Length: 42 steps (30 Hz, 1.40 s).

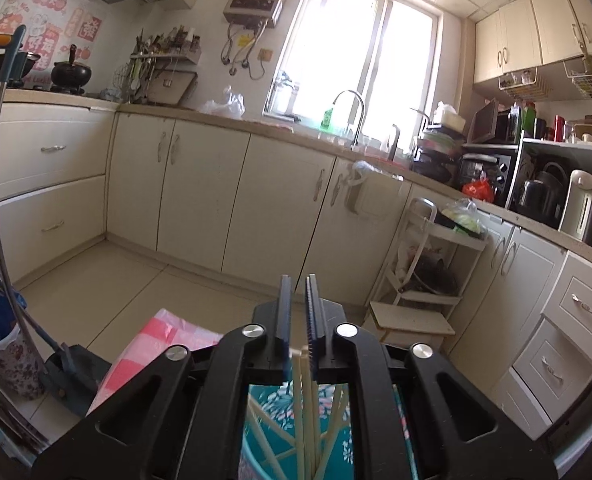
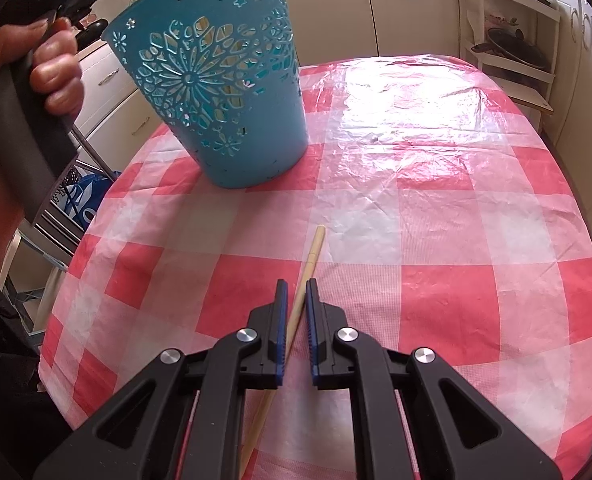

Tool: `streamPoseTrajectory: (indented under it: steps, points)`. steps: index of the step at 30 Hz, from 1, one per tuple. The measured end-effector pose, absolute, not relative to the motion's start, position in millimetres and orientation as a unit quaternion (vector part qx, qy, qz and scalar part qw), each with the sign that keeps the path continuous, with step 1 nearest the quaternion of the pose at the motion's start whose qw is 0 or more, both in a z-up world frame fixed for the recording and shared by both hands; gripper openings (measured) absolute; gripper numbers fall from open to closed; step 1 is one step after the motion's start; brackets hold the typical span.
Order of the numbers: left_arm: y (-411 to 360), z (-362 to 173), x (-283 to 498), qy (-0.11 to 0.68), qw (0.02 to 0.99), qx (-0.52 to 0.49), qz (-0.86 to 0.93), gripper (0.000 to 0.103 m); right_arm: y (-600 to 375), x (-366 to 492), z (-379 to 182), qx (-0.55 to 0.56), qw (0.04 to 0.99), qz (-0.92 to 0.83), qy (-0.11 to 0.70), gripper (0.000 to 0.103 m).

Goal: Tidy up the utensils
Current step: 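Move the left gripper back from the basket while the right gripper holds its chopstick, then lift the chopstick with the right gripper up over the teal basket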

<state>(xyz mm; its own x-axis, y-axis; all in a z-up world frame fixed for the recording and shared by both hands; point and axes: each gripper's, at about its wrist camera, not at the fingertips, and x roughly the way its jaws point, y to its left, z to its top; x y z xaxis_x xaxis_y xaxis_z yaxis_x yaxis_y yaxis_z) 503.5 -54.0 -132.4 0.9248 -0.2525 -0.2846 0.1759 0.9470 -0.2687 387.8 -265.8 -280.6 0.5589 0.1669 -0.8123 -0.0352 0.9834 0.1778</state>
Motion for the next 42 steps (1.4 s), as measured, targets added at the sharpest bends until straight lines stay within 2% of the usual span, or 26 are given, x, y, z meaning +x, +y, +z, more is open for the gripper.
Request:
streamPoseTrajectory:
  steps: [1, 2, 3, 4, 10, 15, 30, 37, 42]
  points:
    - [-54, -133, 501, 0.165, 0.973, -0.119, -0.109, 0.025, -266, 388, -280, 0.072, 0.879, 0.059, 0.467, 0.01]
    - [-52, -133, 497, 0.17, 0.972, -0.117, -0.107, 0.032, -267, 388, -280, 0.073, 0.879, 0.059, 0.468, 0.01]
    - [-49, -132, 491, 0.173, 0.973, -0.115, -0.103, 0.045, -267, 388, -280, 0.074, 0.878, 0.059, 0.469, 0.01]
    - [-46, -132, 485, 0.173, 0.973, -0.114, -0.099, 0.053, -267, 388, -280, 0.073, 0.878, 0.06, 0.47, 0.01]
    - [-12, -135, 440, 0.184, 0.972, -0.123, -0.076, 0.071, -268, 384, -281, 0.068, 0.88, 0.063, 0.467, 0.01]
    - [12, -146, 432, 0.22, 0.961, -0.153, -0.062, 0.074, -262, 382, -281, 0.051, 0.885, 0.058, 0.459, 0.01]
    - [5, -140, 438, 0.233, 0.964, -0.107, -0.066, 0.079, -249, 387, -282, -0.007, 0.892, 0.04, 0.45, 0.008]
    - [-3, -142, 440, 0.243, 0.964, -0.09, -0.066, 0.08, -270, 386, -278, 0.081, 0.88, 0.083, 0.461, 0.005]
    - [-5, -142, 441, 0.248, 0.963, -0.085, -0.065, 0.082, -284, 382, -259, 0.151, 0.877, 0.134, 0.435, 0.005]
